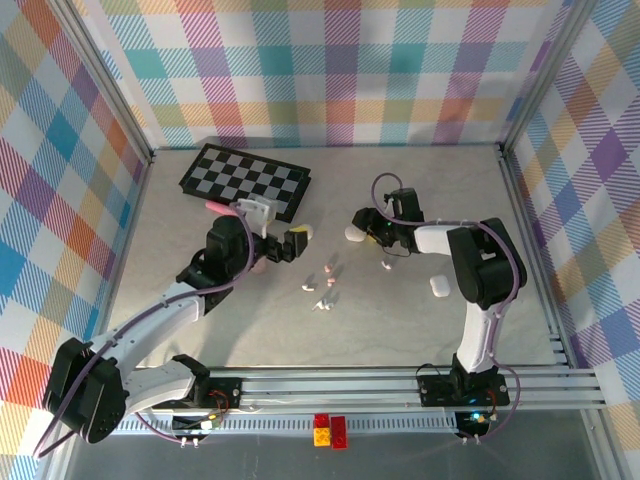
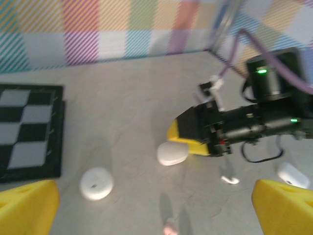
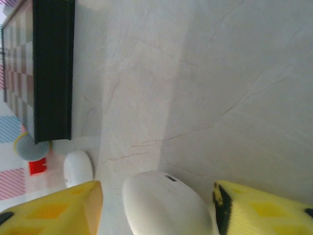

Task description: Insert wireless bluetooth earbuds into charging case

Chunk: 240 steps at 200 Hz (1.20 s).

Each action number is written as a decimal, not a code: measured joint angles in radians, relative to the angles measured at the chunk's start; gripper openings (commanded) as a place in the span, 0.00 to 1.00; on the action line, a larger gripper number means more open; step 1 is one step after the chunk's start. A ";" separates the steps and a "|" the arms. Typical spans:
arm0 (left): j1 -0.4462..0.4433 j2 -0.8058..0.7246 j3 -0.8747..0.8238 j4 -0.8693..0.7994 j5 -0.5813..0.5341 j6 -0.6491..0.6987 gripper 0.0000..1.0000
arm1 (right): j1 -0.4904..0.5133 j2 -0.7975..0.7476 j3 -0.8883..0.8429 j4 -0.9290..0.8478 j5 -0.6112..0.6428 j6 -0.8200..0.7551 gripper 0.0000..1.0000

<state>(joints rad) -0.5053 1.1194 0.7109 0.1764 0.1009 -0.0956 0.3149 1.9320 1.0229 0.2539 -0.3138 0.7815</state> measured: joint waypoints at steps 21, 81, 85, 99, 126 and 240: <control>0.032 0.035 0.072 -0.120 -0.047 -0.050 1.00 | -0.003 -0.034 0.016 -0.085 0.072 -0.062 0.71; 0.143 0.261 0.279 -0.494 -0.106 -0.196 1.00 | -0.007 -0.266 -0.004 -0.192 0.145 -0.276 0.86; 0.148 0.282 0.294 -0.519 -0.110 -0.204 0.99 | -0.006 -0.288 -0.013 -0.191 0.140 -0.291 0.86; 0.162 0.359 0.341 -0.602 -0.118 -0.232 0.97 | -0.002 -0.348 -0.041 -0.192 0.124 -0.330 0.87; 0.175 0.465 0.381 -0.709 -0.112 -0.265 0.92 | 0.020 -0.407 -0.089 -0.194 0.098 -0.374 0.87; 0.180 0.657 0.428 -0.834 -0.094 -0.278 0.58 | 0.031 -0.433 -0.159 -0.218 0.092 -0.383 0.87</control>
<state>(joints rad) -0.3252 1.7760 1.1389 -0.6579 0.0067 -0.3740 0.3454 1.4986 0.8639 0.0360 -0.2214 0.3985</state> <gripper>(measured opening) 0.618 0.866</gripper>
